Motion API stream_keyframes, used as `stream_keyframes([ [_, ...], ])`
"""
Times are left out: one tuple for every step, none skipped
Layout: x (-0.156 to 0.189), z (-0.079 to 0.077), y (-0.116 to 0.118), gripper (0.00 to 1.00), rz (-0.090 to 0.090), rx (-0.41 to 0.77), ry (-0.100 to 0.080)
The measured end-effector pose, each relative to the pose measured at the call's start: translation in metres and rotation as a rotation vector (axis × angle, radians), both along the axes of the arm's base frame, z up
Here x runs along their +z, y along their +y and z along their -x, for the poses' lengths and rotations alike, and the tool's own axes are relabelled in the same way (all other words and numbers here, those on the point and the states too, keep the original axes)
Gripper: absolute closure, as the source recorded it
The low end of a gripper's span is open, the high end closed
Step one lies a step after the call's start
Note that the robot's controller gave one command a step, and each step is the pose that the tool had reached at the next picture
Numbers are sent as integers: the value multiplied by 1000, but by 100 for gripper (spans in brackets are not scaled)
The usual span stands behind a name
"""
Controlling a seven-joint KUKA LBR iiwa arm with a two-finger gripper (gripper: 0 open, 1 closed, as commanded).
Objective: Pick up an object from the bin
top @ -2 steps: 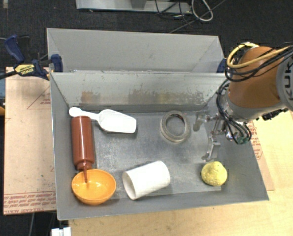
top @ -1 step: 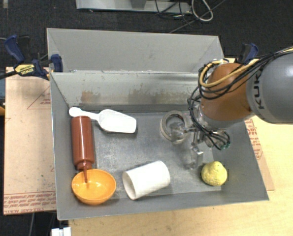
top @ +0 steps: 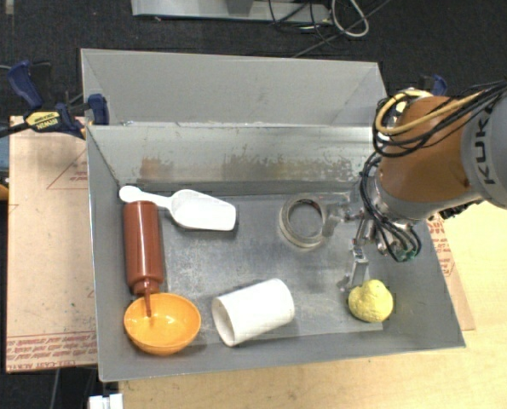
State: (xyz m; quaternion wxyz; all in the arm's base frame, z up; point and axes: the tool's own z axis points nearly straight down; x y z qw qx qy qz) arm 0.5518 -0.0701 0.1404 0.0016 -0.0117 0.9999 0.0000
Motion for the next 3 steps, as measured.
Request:
stream_keyframes([
  [-72, -27, 44, 0, -5, 34, 0],
  [1, -2, 11, 0, 3, -65, -16],
  [-68, -36, 29, 0, -8, -12, 5],
])
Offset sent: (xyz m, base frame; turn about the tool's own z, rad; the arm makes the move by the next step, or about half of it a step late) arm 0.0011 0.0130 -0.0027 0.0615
